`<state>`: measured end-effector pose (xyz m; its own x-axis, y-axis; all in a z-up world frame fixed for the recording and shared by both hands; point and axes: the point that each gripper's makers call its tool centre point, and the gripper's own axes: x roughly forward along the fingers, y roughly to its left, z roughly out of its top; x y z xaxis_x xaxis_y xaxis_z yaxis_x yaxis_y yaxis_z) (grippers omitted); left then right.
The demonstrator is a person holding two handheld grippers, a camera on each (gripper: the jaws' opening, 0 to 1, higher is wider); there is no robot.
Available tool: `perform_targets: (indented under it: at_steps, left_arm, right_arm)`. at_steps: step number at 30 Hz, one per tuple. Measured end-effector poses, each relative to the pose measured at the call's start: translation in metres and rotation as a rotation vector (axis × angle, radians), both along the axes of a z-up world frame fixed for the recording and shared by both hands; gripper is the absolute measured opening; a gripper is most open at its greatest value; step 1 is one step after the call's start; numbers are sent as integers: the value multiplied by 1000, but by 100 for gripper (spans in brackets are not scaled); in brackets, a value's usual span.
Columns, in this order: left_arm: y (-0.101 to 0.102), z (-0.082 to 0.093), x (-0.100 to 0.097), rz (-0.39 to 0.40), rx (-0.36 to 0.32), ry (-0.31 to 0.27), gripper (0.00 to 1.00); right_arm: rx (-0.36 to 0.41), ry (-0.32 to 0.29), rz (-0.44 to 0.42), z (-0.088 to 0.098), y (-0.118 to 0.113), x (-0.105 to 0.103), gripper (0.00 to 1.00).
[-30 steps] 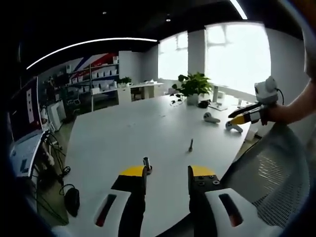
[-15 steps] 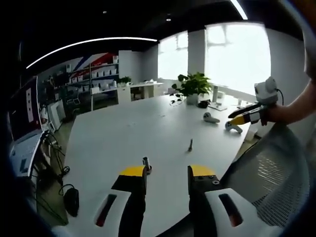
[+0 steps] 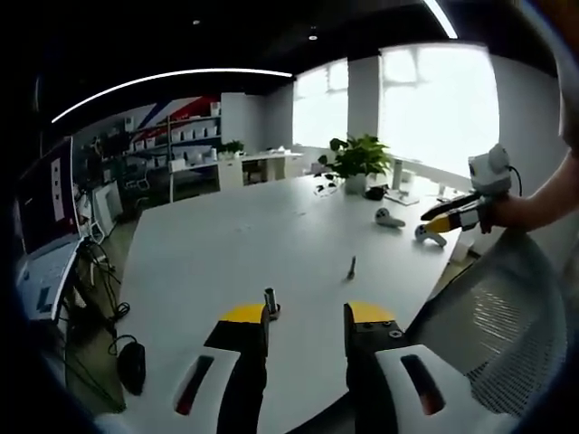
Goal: Place the washer onto the threaded stud by aligning its center hole with the stud, sliding it down to the base, and recovering from edge contact or off-axis alignment until the washer reaches the visible bottom stop.
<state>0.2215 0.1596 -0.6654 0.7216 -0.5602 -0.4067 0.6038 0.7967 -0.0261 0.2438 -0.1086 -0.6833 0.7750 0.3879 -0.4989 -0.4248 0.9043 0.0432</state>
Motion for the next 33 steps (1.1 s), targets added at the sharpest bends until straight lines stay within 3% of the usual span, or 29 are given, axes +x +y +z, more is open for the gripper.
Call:
perform_targets:
  at_steps: [17,33]
  left_arm:
    - [-2,-1,-1,-10,0,6,31]
    - [-2,-3,-1,-13,5,13,31]
  right_arm:
    - [-3,-9,-9,10,6,-3,34]
    - [-9,-5,-11,7,1,-2,34]
